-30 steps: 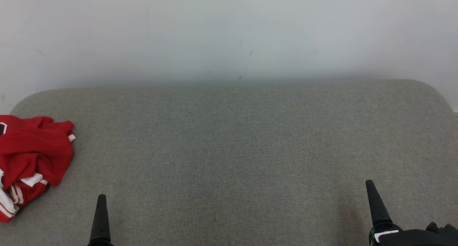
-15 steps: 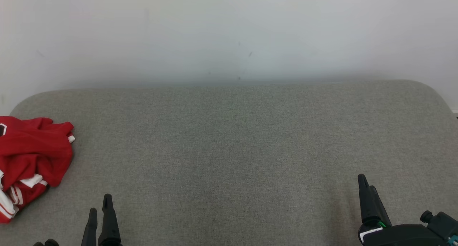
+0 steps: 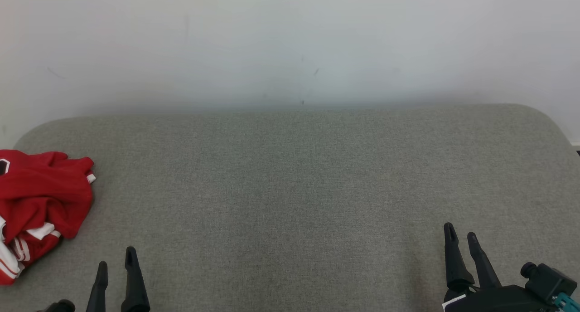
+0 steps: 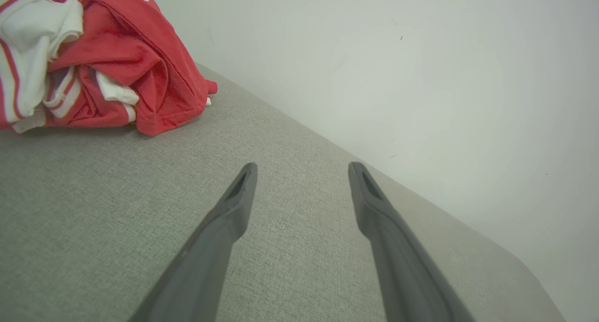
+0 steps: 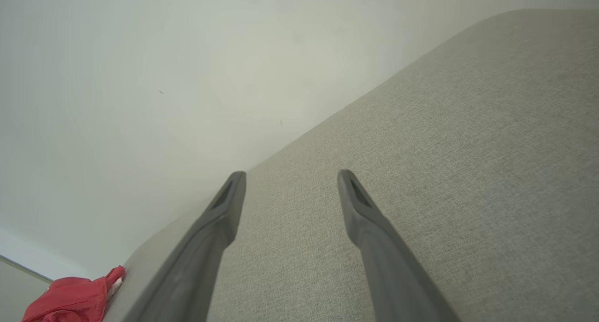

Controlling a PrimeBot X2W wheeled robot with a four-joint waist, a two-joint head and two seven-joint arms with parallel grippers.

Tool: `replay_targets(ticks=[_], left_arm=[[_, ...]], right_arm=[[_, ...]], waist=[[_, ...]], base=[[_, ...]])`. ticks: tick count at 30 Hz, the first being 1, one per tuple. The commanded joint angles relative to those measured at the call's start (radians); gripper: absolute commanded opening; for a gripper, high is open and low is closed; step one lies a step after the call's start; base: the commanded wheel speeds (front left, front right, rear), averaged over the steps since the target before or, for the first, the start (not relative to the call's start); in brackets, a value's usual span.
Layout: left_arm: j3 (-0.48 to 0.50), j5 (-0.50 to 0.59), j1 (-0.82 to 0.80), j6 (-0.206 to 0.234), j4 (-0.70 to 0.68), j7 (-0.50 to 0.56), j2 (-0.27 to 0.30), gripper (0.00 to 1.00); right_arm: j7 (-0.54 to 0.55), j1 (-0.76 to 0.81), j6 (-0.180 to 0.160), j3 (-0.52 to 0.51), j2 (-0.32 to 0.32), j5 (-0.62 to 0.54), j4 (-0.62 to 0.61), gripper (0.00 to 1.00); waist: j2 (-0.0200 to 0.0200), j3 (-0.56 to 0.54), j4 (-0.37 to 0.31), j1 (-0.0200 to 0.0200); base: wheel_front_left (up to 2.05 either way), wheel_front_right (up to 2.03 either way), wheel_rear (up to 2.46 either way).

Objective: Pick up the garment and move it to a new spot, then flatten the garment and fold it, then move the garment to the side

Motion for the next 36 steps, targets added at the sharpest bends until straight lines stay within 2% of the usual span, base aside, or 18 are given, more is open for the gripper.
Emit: replay_targets(ticks=[1,22,36], left_arm=[[-0.003,0.033,0.009,0.003,-0.014,-0.01,0.011,1.0],[-0.029,0.285,0.031,0.043,0.01,-0.055,0.05,1.0],[-0.044,0.403,0.038,0.045,0.037,-0.081,0.074,1.0]], right_arm=[[-0.01,-0.02,-0.001,0.002,-0.007,-0.035,-0.009,1.0],[-0.073,-0.026,-0.001,0.008,-0.008,-0.344,0.039,1.0],[-0.108,-0.022,-0.002,0.017,-0.009,-0.476,0.055,1.0]], waist=[[0.0,-0.001,0.0,0.0],[0.0,-0.01,-0.008,0.0],[0.0,-0.014,-0.006,0.0]], base=[[0.0,0.0,0.0],[0.0,0.0,0.0],[0.0,0.0,0.0]])
